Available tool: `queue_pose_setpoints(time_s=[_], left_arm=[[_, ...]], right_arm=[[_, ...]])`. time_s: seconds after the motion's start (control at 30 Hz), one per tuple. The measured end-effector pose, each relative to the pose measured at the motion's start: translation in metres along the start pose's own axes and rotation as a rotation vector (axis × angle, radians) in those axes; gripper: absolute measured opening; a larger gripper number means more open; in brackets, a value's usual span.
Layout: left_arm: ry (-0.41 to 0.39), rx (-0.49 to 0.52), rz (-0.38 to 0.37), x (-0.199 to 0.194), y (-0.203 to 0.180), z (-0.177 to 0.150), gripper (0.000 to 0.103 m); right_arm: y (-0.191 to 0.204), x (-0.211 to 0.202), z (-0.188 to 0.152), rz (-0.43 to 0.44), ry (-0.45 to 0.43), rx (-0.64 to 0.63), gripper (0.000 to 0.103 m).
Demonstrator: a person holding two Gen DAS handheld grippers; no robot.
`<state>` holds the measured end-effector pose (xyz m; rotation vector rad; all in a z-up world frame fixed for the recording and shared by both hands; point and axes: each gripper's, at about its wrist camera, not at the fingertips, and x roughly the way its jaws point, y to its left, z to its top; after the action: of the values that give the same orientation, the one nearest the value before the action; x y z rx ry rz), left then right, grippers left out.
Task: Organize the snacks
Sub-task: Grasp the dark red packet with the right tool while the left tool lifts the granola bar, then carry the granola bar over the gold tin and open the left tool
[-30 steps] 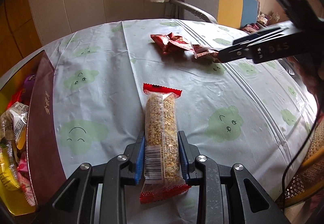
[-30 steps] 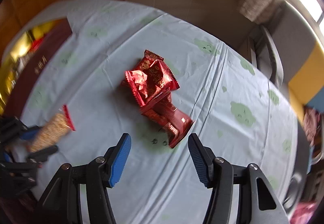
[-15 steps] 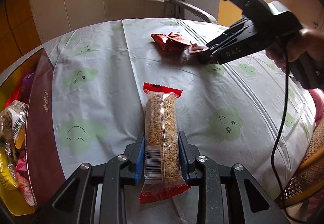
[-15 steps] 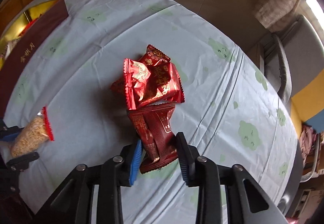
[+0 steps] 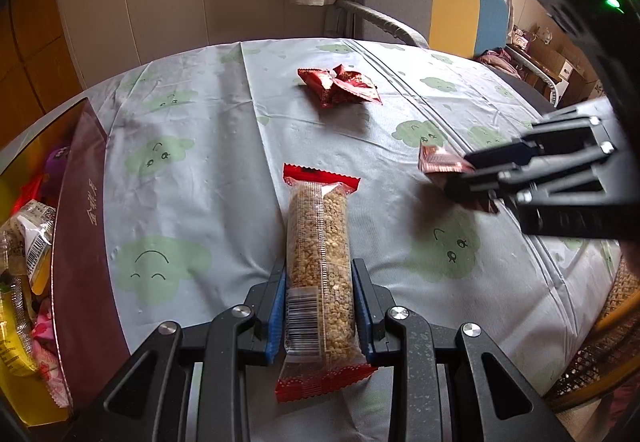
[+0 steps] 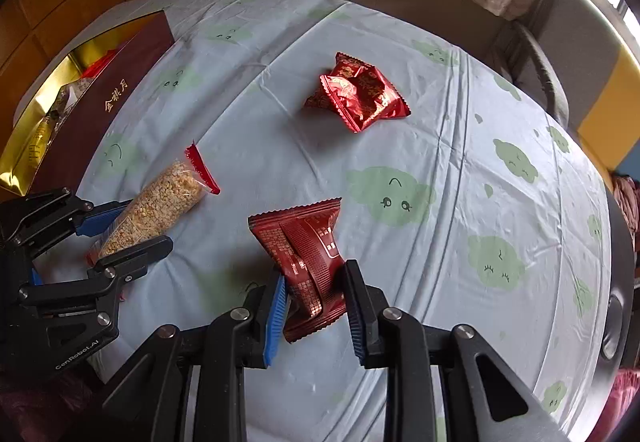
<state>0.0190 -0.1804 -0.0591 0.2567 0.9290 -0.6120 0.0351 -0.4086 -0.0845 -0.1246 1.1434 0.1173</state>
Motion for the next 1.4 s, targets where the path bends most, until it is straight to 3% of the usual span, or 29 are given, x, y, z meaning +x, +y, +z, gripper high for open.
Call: queue_pose_setpoints(time_s=[0.27, 0.5, 0.7, 0.87, 1.03, 1.23, 1.4], left_arm=[[0.023, -0.016, -0.006, -0.011, 0.001, 0.000, 0.030], [-0.030, -0.006, -0.016, -0.043, 0.000, 0.003, 0.030], [-0.076, -0.072, -0.027, -0.082, 0.027, 0.012, 0.030], [-0.099, -0.242, -0.023, -0.114, 0.096, 0.020, 0.030], [-0.093, -0.388, 0.103, -0.129, 0.191, 0.022, 0.030], [-0.001, -0.486, 0.203, -0.111, 0.279, 0.022, 0.030], [0.084, -0.554, 0.252, -0.075, 0.324, 0.018, 0.030]], right_arm=[[0.001, -0.002, -0.004, -0.025, -0.029, 0.016, 0.027], [0.002, -0.001, -0.005, -0.040, -0.046, 0.012, 0.027], [0.005, -0.002, -0.007, -0.051, -0.051, 0.001, 0.027], [0.005, -0.001, -0.007, -0.051, -0.048, -0.002, 0.027], [0.005, -0.002, -0.006, -0.051, -0.043, -0.002, 0.027], [0.006, 0.000, -0.005, -0.059, -0.036, -0.001, 0.027], [0.007, 0.001, -0.004, -0.062, -0.031, 0.001, 0.027]])
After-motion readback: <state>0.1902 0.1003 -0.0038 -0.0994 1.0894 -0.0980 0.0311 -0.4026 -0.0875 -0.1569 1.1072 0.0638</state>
